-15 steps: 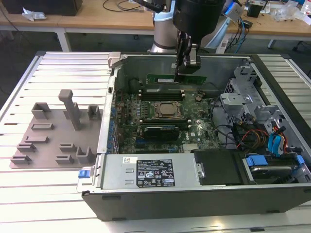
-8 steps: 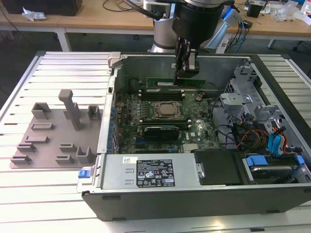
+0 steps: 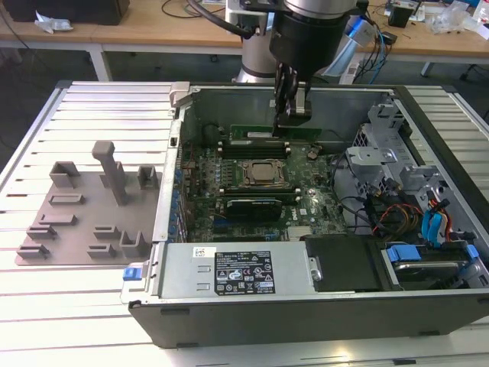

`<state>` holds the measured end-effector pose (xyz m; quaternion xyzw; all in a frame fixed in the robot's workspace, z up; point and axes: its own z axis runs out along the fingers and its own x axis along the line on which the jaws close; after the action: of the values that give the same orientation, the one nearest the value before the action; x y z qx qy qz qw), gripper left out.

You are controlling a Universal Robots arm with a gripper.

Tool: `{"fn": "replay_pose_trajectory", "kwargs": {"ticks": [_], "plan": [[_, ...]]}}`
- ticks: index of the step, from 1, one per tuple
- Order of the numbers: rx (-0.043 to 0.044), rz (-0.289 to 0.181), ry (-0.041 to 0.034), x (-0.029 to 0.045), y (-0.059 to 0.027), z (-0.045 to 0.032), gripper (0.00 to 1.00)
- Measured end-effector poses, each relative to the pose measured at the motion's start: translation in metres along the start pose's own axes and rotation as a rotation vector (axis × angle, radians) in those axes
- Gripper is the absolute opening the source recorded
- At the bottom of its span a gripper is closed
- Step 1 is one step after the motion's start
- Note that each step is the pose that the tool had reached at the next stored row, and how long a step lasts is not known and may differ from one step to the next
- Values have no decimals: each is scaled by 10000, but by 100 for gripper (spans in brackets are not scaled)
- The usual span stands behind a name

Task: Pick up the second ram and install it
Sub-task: 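Insert the second ram into the second slot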

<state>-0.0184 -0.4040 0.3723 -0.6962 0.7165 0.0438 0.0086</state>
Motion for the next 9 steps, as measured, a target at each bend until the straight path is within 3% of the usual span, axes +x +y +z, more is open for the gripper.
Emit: {"fn": "replay_pose_trajectory", "kwargs": {"ticks": [4,9], "plan": [[-1,2,2,-21,-1,36,13],[-1,1,3,-109,-2,67,13]]}}
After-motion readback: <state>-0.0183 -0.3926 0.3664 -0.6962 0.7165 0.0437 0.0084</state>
